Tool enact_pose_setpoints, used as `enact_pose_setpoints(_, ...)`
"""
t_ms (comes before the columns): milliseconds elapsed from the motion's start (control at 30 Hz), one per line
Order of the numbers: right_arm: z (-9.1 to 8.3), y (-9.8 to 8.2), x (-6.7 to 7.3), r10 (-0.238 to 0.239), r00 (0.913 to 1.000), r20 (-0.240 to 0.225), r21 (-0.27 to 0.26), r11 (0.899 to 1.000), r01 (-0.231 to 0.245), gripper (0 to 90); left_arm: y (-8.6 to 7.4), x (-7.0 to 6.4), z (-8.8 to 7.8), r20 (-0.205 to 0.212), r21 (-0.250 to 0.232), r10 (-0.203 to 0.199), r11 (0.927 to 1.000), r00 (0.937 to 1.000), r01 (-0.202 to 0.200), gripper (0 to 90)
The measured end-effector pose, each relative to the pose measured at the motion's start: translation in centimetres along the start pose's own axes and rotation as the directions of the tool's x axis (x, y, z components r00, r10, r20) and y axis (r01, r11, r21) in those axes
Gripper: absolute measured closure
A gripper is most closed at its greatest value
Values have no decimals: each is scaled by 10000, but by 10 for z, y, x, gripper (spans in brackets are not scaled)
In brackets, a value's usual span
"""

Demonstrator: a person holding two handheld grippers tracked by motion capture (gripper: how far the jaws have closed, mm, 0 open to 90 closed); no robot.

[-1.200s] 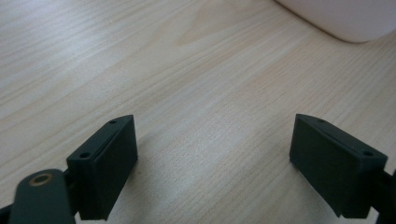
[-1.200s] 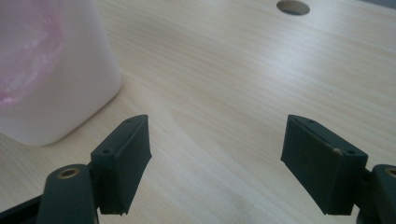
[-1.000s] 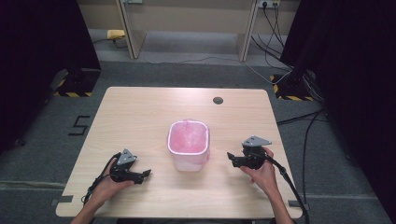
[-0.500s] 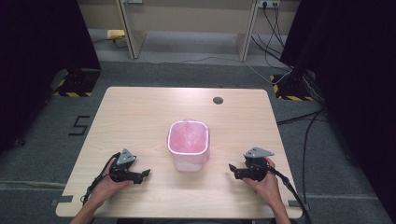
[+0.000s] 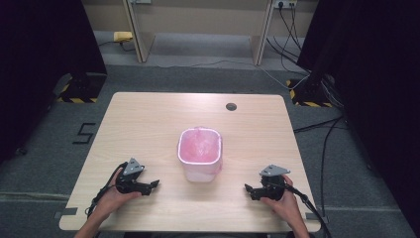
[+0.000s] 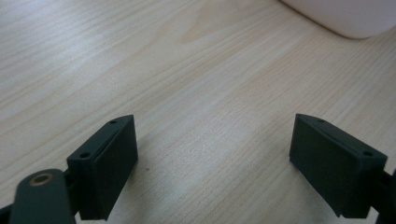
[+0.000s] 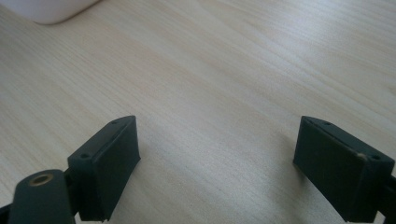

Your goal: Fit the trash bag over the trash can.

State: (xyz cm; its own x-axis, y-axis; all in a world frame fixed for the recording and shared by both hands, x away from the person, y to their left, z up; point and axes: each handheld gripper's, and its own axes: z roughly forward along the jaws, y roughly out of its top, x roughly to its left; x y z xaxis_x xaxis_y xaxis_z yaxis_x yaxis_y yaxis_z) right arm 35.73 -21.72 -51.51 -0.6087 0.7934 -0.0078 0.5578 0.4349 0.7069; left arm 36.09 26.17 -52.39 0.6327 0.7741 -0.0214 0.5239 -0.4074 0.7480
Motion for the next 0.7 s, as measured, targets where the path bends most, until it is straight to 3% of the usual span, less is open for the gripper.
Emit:
enact_pose_setpoints(67, 0, -3, 1, 11, 10000, 8, -175, 9998, -10, 141, 0, 0, 0, 19, 12, 8, 10000, 10000, -8, 142)
enact_pose_setpoints(700, -1, -4, 1, -36, 10000, -42, -156, 9999, 35, 134, 0, 0, 0, 10, 33, 29, 10000, 10000, -29, 142)
